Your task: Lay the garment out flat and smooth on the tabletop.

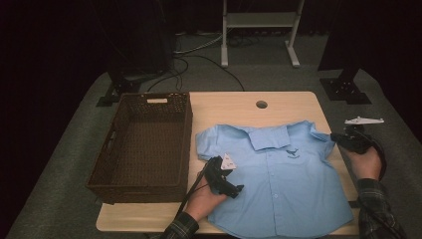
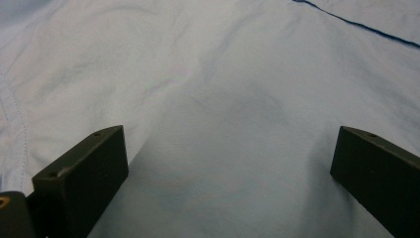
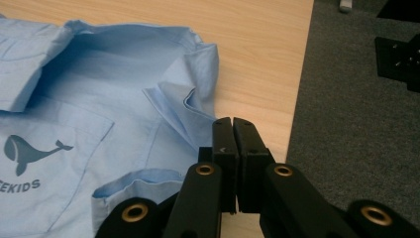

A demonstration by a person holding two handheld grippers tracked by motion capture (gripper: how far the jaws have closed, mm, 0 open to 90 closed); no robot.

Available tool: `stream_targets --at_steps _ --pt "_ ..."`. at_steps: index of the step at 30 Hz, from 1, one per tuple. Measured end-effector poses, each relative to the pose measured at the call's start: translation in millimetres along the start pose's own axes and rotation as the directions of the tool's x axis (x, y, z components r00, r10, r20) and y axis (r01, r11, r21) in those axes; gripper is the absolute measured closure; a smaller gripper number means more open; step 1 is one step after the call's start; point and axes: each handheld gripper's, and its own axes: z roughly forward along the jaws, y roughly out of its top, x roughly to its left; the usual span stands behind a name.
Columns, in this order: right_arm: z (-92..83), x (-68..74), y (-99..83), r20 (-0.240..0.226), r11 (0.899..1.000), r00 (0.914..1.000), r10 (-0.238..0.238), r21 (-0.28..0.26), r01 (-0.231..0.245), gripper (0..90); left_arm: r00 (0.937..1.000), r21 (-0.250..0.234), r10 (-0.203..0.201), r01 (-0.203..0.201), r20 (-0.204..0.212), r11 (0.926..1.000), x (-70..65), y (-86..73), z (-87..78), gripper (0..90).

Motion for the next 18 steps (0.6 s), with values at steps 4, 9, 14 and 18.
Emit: stream_targets --at_steps 4,9,14,18 --pt "2.0 -4.8 -3.0 0.010 1.000 0.9999 0.013 0.003 -0.013 89.3 1.0000 0.000 0.000 0.000 0.000 1.0000 0.0 0.0 0.0 0.0" --pt "5.2 -9.9 -6.8 0.021 1.000 0.9995 0.023 0.012 -0.024 89.2 1.0000 0.000 0.000 0.000 0.000 1.0000 0.0 0.0 0.0 0.1" --pt "7.8 -15.8 -10.7 0.036 0.999 0.9987 0.035 0.021 -0.036 89.2 1.0000 0.000 0.000 0.000 0.000 1.0000 0.0 0.0 0.0 0.0" --pt "9.4 -18.9 -13.5 0.045 0.999 0.9980 0.044 0.028 -0.046 89.1 1.0000 -0.001 -0.001 0.001 0.000 1.0000 -0.1 0.0 0.0 0.0"
